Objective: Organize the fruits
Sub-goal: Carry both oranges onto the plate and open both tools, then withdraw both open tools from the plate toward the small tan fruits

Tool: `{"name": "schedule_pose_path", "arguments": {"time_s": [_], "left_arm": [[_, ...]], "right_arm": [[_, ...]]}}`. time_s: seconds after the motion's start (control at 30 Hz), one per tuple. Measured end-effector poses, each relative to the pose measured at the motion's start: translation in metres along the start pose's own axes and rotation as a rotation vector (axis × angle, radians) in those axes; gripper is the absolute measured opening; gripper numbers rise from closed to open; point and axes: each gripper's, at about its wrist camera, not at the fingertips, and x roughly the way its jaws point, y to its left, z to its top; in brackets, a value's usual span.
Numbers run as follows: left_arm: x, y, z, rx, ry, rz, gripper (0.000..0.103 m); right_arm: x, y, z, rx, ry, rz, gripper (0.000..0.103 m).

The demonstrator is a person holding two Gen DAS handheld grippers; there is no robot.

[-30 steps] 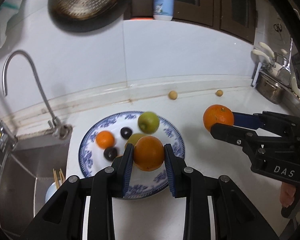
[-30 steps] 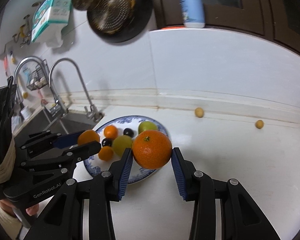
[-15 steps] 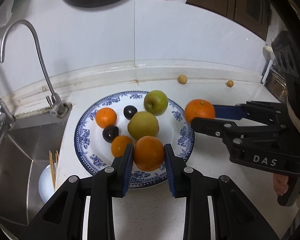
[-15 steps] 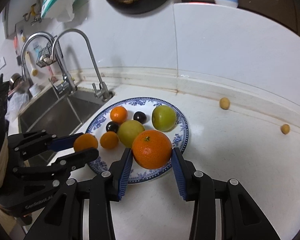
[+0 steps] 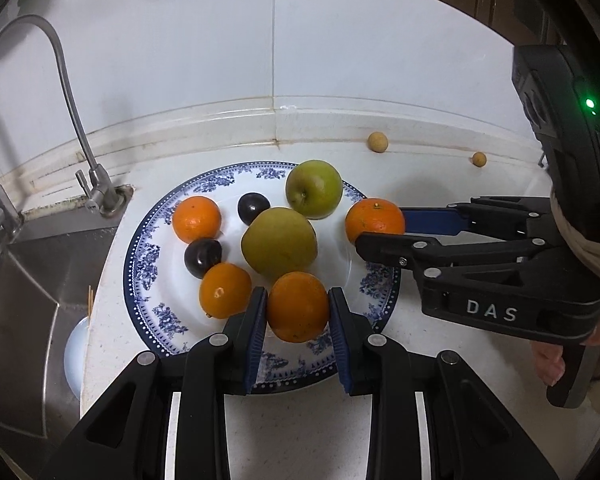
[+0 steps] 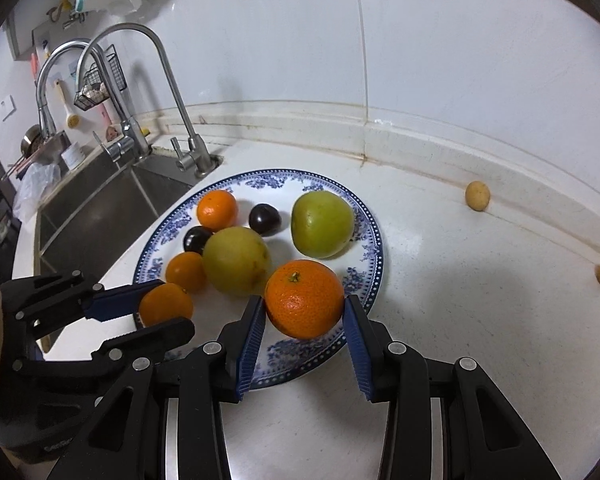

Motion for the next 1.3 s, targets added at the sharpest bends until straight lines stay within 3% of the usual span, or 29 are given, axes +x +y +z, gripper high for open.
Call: {"name": "schedule_pose_path", "arguments": {"time_s": [0.3, 0.43, 0.53, 0.77, 0.9, 0.97, 1.13, 1.3], "left_arm": [[0.006, -0.002, 0.001, -0.002, -0.005, 0.035, 0.030], [0.002, 0.000, 0.002, -0.013, -0.020, 0.051, 0.038], [-0.003, 0.001, 0.002, -0.012, -0.027, 0.065, 0.038], [-0.025, 0.000, 0.006, -0.032, -0.063, 0.062, 0.038], [-0.042, -0.008, 0.012, -0.030, -0.098, 0.049, 0.047], [-0.050, -0.013, 0.015, -0.019, -0.115, 0.048, 0.050], [-0.065, -0.030, 0.025, 0.006, -0.158, 0.057, 0.064], [-0.073, -0.047, 0.037, 0.033, -0.198, 0.077, 0.078]], "right_arm": [[0.010, -0.006, 0.000, 0.002, 0.015, 0.019, 0.041], [0.010, -0.006, 0.002, 0.009, 0.012, 0.017, 0.042], [0.003, -0.007, 0.003, 0.024, -0.019, 0.017, 0.053], [-0.033, -0.007, 0.001, 0.061, -0.092, -0.025, 0.053], [-0.059, -0.008, -0.005, 0.096, -0.123, -0.068, 0.053], [-0.070, -0.011, -0.008, 0.117, -0.128, -0.089, 0.061], [-0.100, -0.023, -0.017, 0.175, -0.146, -0.191, 0.062], [-0.129, -0.041, -0.023, 0.228, -0.179, -0.302, 0.069]]}}
